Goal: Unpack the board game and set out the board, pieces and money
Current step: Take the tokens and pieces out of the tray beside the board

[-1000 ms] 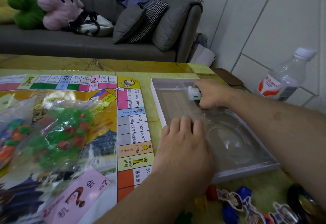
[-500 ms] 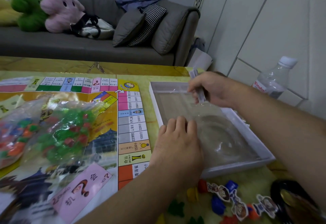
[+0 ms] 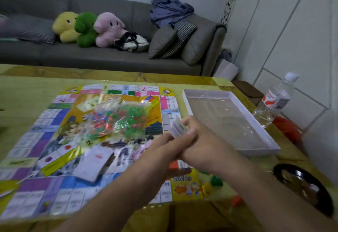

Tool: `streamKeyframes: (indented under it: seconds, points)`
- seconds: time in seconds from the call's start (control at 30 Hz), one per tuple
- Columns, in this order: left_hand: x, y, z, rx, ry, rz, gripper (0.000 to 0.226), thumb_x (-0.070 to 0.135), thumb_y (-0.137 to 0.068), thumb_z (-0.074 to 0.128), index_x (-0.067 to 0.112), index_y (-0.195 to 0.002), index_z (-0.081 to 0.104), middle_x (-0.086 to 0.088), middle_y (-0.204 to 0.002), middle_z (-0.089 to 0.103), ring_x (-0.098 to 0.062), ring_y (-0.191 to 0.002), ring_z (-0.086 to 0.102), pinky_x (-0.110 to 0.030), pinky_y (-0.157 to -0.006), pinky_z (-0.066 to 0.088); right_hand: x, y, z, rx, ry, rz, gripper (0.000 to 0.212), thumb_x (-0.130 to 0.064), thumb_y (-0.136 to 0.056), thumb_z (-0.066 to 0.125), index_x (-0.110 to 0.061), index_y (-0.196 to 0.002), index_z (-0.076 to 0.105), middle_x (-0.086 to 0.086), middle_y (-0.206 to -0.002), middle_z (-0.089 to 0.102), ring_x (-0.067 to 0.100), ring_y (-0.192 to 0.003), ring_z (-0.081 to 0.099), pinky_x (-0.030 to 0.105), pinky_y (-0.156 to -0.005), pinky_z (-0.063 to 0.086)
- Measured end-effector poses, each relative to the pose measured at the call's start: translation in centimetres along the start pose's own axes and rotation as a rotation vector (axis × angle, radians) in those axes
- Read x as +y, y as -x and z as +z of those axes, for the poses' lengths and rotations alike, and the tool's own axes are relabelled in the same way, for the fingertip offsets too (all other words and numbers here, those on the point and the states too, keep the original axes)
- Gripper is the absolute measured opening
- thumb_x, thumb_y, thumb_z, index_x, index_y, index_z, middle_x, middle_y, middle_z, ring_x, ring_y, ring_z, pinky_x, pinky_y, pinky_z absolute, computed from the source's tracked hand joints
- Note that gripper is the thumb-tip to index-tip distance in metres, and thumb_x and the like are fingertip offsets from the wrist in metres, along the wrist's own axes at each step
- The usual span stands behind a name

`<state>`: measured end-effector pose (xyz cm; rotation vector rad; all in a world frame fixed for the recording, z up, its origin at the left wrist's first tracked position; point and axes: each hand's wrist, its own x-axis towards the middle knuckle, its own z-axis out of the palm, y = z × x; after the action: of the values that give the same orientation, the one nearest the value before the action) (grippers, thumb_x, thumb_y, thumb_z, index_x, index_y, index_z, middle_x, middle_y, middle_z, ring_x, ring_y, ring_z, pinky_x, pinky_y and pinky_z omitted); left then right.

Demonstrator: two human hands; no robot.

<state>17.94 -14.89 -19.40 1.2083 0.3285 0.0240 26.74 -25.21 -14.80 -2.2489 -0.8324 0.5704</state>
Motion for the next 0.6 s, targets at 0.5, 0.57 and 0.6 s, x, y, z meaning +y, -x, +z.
streamKeyframes:
  seconds: [0.5, 0.57, 0.6]
  points:
    - [2.5, 8.3, -11.6, 0.27, 0.218, -0.068, 0.05, 0.046, -0.099, 0.06, 0.0, -0.117, 0.061, -0.022, -0.104, 0.078, -0.032, -0.096, 0.078, -0.047, -0.078, 0.063, -6.5, 3.8, 11.6, -0.157, -0.023, -0.103, 0.127, -0.038, -0.076, 0.093, -0.062, -0.152, -0.006, -0.037, -0.116, 0.05, -0.007, -0.108, 0.061, 0.02, -0.093, 0.047]
    - [2.9, 8.1, -12.3, 0.228, 0.166, -0.087, 0.041, 0.04, -0.102, 0.059, 0.0, -0.108, 0.062, -0.022, -0.098, 0.077, -0.032, -0.1, 0.077, -0.048, -0.078, 0.063, -6.2, 4.1, 12.0, -0.114, 0.052, -0.162, 0.132, -0.047, -0.071, 0.094, -0.063, -0.151, -0.01, -0.029, -0.145, 0.035, -0.002, -0.133, 0.044, 0.03, -0.109, 0.042]
    - [3.2, 8.1, -12.5, 0.209, 0.128, -0.105, 0.035, 0.036, -0.102, 0.06, 0.001, -0.104, 0.062, -0.02, -0.091, 0.076, -0.031, -0.095, 0.078, -0.046, -0.074, 0.064, -6.0, 4.1, 12.2, -0.111, 0.068, -0.2, 0.134, -0.051, -0.069, 0.094, -0.064, -0.15, -0.012, -0.029, -0.155, 0.022, -0.001, -0.142, 0.035, 0.034, -0.115, 0.039]
